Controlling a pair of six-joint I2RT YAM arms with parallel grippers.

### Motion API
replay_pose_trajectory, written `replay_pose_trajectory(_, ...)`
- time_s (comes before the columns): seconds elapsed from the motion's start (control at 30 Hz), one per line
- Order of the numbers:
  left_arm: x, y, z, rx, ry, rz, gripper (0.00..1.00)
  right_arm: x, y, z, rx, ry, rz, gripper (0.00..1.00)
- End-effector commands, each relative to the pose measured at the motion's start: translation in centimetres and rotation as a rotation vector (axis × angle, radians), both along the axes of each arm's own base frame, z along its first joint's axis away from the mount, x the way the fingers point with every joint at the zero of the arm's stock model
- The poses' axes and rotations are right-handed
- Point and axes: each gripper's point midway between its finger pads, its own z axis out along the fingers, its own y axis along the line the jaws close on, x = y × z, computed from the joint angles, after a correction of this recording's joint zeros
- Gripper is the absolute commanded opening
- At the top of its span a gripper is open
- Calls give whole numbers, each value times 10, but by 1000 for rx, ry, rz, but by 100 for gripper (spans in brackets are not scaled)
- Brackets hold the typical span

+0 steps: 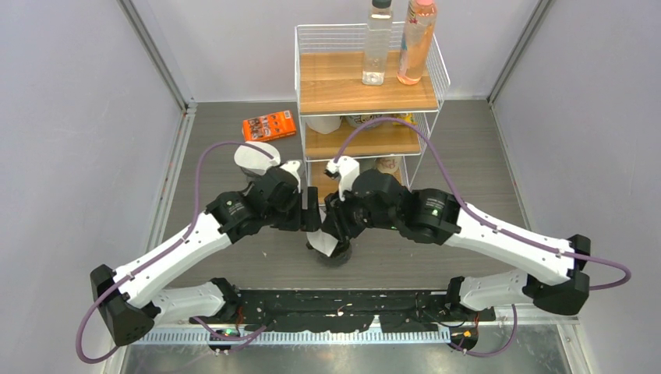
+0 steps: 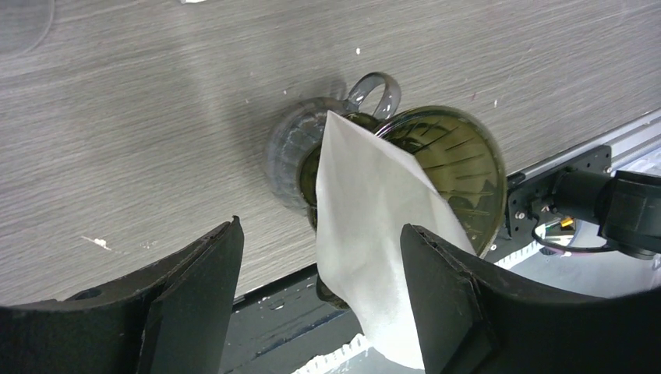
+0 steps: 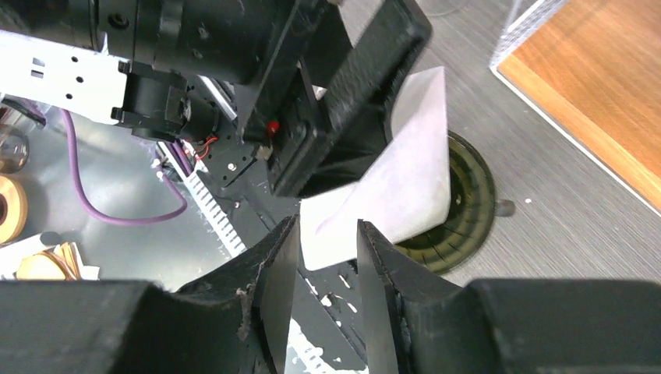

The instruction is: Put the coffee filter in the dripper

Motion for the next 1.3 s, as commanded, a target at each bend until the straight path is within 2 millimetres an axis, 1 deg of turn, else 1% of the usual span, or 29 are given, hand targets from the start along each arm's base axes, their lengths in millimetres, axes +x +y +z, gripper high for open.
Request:
replay_pose_trajectory(0.0,14,-16,24,-31,-59,-15,81,11,-23,31,95,-89,-106,40)
replay_pose_trajectory(0.03,15,-16,24,-9,-60,-15,81,12,-30,31,95,-95,-126,40)
replay_pose_trajectory(0.13,14,-17,19,76,-67,-26,84,23,-51,31,94,-124,-236,40)
replay_pose_trajectory(0.17,14,-17,17,102,-64,-30,85,24,-59,29,93,-129,-262,40)
replay_pose_trajectory(0.2,13,-18,14,122,-56,-38,85,28,-68,33,109,-142,-306,39)
replay_pose_trajectory(0.23,12,-19,9,142,-45,-45,86,31,-73,30,103,-146,-329,40)
replay_pose_trajectory(0.27,12,-20,6,160,-38,-48,86,34,-82,34,117,-160,-366,40)
replay_pose_trajectory(0.33,11,-21,0,192,-25,-54,87,38,-93,30,114,-172,-408,40)
replay_pose_trajectory(0.47,10,-20,-9,256,-5,-58,87,41,-105,27,115,-182,-448,40)
replay_pose_trajectory(0.67,7,-15,-22,291,16,-53,88,43,-113,17,95,-177,-470,40)
replay_pose_trajectory(0.83,7,-15,-26,318,17,-51,89,44,-118,8,84,-164,-493,41)
replay_pose_trajectory(0.87,7,-15,-27,324,14,-49,89,44,-120,4,76,-163,-498,44)
replay_pose_trajectory(0.97,7,-16,-29,337,16,-52,90,47,-127,1,78,-166,-534,52)
replay_pose_trajectory(1.0,7,-16,-30,342,19,-55,91,46,-129,-1,71,-165,-539,57)
replay_pose_trajectory(1.07,6,-18,-31,350,21,-61,92,48,-133,-3,71,-168,-562,63)
replay_pose_trajectory(1.13,6,-19,-33,362,26,-68,97,48,-137,-4,69,-172,-573,68)
replay_pose_trajectory(1.17,6,-20,-33,367,25,-70,98,48,-138,-4,70,-173,-576,70)
replay_pose_trajectory(1.2,6,-20,-34,374,25,-73,99,49,-139,-6,66,-176,-581,74)
replay_pose_trajectory(1.27,7,-21,-34,386,25,-75,100,48,-141,-8,59,-180,-580,79)
